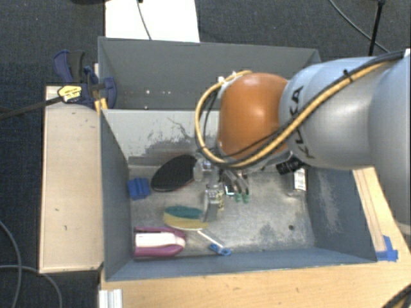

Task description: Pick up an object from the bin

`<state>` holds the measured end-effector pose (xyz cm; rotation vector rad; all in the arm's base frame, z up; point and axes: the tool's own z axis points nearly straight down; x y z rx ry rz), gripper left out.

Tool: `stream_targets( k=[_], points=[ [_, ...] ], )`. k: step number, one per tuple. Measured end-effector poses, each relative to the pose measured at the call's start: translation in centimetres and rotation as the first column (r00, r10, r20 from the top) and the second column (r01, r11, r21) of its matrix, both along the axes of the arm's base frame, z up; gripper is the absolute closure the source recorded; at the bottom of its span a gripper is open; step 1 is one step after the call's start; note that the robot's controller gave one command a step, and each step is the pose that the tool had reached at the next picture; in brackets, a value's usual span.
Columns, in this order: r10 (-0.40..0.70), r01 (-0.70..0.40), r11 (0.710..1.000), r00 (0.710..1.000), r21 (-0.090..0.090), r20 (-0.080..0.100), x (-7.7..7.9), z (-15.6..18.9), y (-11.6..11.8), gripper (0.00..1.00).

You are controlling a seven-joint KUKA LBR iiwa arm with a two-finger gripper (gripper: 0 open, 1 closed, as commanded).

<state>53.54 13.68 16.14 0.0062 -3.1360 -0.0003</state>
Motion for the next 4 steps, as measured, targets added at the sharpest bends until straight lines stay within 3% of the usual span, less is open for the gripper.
stream_targets(
  k=[1, 2, 3, 4],
  points=[
    [0.033, -0.033, 0.999, 0.999, 0.003, 0.019, -5.5, -9.1, 6.4, 0.00],
    [-0.091, 0.091, 0.996, 0.996, 0.001, 0.011, -5.4, -6.0, 2.0, 0.00],
    [-0.304, 0.304, 0.953, 0.953, 0.003, 0.010, -5.2, -5.9, 2.0, 0.00],
    [-0.500, 0.500, 0.866, 0.866, 0.001, 0.003, -5.0, -9.0, 1.4, 0.00]
  ],
)
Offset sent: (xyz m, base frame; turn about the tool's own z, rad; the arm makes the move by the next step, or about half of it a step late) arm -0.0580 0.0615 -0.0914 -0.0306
